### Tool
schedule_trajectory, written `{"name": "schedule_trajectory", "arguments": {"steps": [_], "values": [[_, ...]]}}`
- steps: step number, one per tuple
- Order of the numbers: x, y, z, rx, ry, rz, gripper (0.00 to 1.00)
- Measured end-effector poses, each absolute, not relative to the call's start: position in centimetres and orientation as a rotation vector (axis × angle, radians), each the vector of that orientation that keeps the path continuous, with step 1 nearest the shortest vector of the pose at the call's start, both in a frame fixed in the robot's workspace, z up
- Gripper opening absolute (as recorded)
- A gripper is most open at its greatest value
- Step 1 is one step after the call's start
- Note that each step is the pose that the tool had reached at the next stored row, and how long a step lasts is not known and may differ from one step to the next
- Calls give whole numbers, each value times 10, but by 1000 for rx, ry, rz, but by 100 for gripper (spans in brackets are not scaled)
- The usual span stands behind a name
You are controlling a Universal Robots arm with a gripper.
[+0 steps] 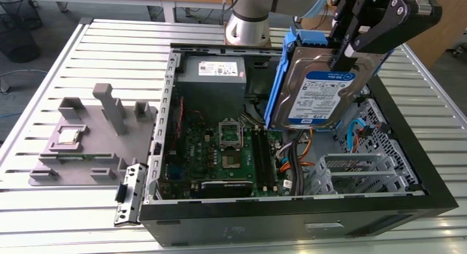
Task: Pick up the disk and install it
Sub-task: 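Pick up the disk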
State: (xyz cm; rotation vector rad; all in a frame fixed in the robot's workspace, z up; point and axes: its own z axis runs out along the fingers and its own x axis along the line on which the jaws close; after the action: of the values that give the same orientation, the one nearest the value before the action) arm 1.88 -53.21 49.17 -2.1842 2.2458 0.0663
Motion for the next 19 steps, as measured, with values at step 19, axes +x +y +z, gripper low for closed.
{"name": "schedule_trajectory", "arguments": {"steps": [19], "values": [[24, -564, 488, -2183, 2245, 69, 35]]}}
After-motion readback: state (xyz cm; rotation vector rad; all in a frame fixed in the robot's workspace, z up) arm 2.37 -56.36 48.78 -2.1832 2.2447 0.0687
